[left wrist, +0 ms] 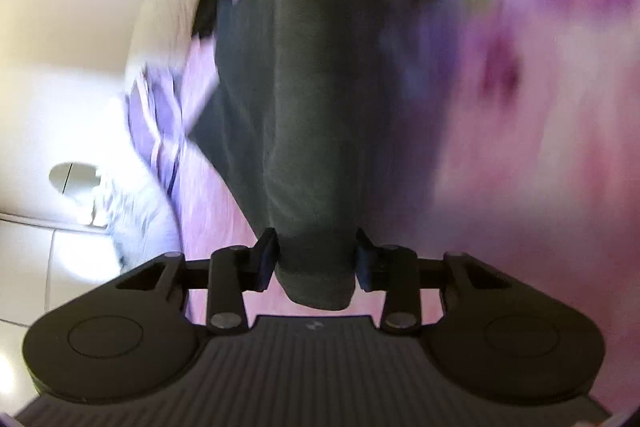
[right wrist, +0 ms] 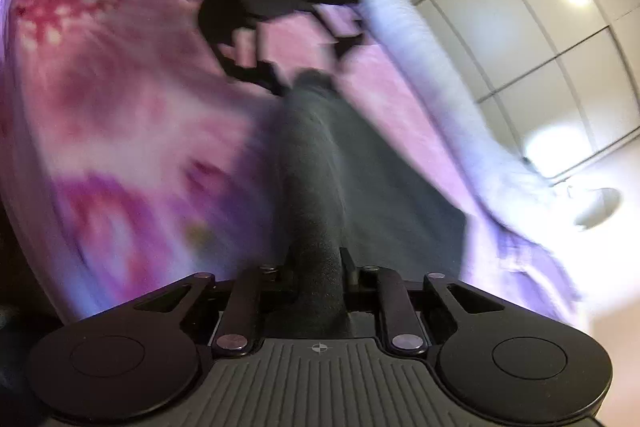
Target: Fold clothes
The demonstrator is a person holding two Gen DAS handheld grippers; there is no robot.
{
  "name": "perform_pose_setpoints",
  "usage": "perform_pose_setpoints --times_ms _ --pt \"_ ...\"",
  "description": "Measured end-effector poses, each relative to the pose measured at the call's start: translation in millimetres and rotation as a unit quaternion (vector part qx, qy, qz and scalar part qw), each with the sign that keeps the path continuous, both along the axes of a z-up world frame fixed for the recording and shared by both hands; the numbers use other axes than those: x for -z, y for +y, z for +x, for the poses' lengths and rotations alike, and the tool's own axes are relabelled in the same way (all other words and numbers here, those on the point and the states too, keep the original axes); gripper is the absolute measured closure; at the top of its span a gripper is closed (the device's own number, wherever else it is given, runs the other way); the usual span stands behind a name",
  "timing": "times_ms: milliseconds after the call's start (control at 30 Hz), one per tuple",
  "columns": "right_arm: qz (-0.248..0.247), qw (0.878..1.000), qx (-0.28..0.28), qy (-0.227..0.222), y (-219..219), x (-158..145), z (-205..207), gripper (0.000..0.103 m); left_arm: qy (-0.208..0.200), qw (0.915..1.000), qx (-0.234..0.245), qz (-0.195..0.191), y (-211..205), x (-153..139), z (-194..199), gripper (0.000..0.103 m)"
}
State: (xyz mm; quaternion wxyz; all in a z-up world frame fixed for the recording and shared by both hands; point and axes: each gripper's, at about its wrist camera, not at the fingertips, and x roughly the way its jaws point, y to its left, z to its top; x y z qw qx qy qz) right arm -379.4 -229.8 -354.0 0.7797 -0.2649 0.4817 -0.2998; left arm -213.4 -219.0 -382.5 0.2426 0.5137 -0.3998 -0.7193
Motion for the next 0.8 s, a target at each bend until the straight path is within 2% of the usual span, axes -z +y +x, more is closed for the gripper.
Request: perform_pose_setpoints --times_ms 67,133,233,300,367,433,467,500,533,567,600,633,667,733,767,800 --pt "-0.009 1.000 0.022 0.018 -11.1 -17.7 -34.0 0.088 0.043 0.9987 0.011 0.024 19.6 -14.5 -24.7 0.069" --pt "-0.014 0.998 0.046 0.037 -23.2 -21.7 -69.5 0.087 0.076 0.9950 0.009 0.064 37.8 -23.4 -58.7 0.069" --pt "-0.014 0.995 0.081 0.059 -36.5 -3.4 -118.4 0.083 0.075 0.9925 0.015 0.096 57.6 -17.5 -102.8 0.069" --pt "0.000 0.992 0.107 0.060 -37.6 15.8 -139.4 0.080 0.054 0.9943 0.016 0.090 64.3 -8.7 -113.4 0.068" --pt "-0.001 0.992 0.121 0.042 -25.0 24.8 -150.1 0.075 0.049 0.9940 0.015 0.097 63.8 -8.0 -111.5 0.064" --pt "-0.012 0.988 0.153 0.000 -12.6 20.8 -155.0 0.067 0.059 0.9915 0.006 0.116 58.7 -16.8 -101.7 0.063" --pt "-0.001 0.982 0.183 -0.041 -12.9 15.7 -157.4 0.065 0.066 0.9897 -0.001 0.127 55.9 -22.6 -96.3 0.063" --pt "0.020 0.971 0.220 -0.096 -15.7 9.1 -160.1 0.060 0.073 0.9881 -0.007 0.135 53.0 -28.1 -91.0 0.061" --pt "0.041 0.954 0.257 -0.151 -18.4 2.4 -162.9 0.054 0.081 0.9872 -0.016 0.137 50.0 -33.0 -85.6 0.061" --pt "0.068 0.930 0.292 -0.212 -21.2 -0.9 -170.1 0.050 0.087 0.9864 -0.024 0.137 46.2 -37.9 -80.7 0.061" --pt "0.105 0.897 0.325 -0.282 -24.1 -0.1 -183.0 0.045 0.093 0.9863 -0.031 0.133 41.2 -42.8 -76.5 0.061" --pt "0.141 0.856 0.355 -0.349 -26.9 0.7 -195.9 0.042 0.099 0.9860 -0.038 0.129 35.0 -47.3 -72.7 0.061" --pt "0.175 0.808 0.382 -0.413 -29.8 1.6 -208.8 0.041 0.105 0.9855 -0.046 0.125 26.7 -50.7 -69.8 0.060" --pt "0.236 0.702 0.422 -0.523 -36.8 5.2 -233.0 0.040 0.113 0.9860 -0.054 0.111 17.2 -57.6 -68.0 0.059" --pt "0.255 0.665 0.430 -0.555 -41.3 10.3 -241.3 0.039 0.113 0.9870 -0.054 0.100 13.6 -59.2 -68.2 0.057" --pt "0.269 0.636 0.438 -0.576 -43.8 15.1 -248.7 0.036 0.110 0.9881 -0.053 0.093 10.1 -59.8 -68.9 0.057"
